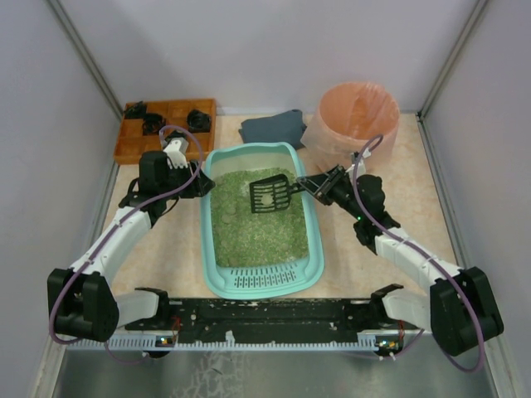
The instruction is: Clean the litter box
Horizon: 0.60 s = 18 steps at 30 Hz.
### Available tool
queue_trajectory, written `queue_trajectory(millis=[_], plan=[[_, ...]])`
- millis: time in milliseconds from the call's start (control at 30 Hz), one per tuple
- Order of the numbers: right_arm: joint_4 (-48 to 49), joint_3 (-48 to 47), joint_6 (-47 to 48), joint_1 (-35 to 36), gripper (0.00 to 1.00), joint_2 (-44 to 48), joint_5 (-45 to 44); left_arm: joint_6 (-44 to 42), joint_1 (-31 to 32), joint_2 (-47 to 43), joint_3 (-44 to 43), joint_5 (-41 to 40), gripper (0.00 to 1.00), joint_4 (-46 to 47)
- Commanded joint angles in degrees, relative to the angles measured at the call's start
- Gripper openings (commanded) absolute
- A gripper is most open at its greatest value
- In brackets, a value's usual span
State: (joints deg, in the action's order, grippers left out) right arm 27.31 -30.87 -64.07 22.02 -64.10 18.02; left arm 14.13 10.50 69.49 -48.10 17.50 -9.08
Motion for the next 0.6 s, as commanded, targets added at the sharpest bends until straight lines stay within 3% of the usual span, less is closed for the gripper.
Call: queue_trajectory(millis=[0, 400, 567], plan=[[5.15, -3.52, 0.58, 1.01, 0.0, 0.21, 2.6, 0.02, -0.31, -0.78, -1.45, 0.56, 0.56, 0.71], [2.3, -4.0, -0.18, -1.19, 0.0, 1.93, 1.05, 1.28, -0.31, -1.82, -1.34, -0.52, 0.56, 0.97], [0.64, -6.6, 0.59, -1.78, 0.0, 0.91, 4.27, 1.23, -0.31, -1.76, -0.87, -0.47, 0.56, 1.04]])
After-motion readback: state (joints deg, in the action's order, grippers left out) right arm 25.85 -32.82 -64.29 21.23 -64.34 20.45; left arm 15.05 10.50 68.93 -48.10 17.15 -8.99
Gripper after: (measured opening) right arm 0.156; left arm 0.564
